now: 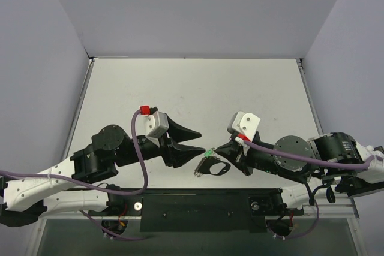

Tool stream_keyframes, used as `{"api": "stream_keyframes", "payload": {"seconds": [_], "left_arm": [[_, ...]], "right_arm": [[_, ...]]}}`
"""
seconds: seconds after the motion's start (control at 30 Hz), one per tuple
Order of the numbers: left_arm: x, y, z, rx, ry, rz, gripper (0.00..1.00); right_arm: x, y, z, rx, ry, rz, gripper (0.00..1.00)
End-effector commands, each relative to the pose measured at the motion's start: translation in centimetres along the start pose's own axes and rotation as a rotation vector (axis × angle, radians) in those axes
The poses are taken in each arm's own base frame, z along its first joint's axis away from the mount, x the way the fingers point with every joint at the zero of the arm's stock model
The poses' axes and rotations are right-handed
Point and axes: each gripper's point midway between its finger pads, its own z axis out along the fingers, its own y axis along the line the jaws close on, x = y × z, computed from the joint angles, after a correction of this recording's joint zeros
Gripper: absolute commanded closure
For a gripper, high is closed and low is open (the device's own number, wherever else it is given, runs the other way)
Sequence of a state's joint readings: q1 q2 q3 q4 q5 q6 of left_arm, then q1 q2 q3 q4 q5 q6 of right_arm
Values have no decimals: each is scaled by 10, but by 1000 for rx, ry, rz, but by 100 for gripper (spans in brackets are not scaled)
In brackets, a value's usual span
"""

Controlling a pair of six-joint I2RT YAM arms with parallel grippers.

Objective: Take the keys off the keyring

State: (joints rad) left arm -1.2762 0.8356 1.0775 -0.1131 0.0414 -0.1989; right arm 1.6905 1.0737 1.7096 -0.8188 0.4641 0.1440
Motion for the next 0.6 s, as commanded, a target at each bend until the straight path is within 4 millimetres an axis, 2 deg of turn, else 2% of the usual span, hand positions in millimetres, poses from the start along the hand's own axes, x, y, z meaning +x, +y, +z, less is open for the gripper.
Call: {"api": "stream_keyframes", "payload": {"seconds": [0.0, 0.23, 0.33, 0.57], "left_arm": [[-10, -10, 0, 73, -21, -31, 43], [-7, -21, 3, 154, 10, -42, 44], [-1, -21, 8, 160, 33, -45, 46], [-4, -24, 13, 174, 26, -51, 51]], "right_arm": [[-17, -2, -4, 6, -54, 36, 100], [-18, -3, -4, 12, -61, 40, 100], [-18, -4, -4, 17, -62, 43, 100], [-19, -4, -4, 18, -64, 47, 100]]}}
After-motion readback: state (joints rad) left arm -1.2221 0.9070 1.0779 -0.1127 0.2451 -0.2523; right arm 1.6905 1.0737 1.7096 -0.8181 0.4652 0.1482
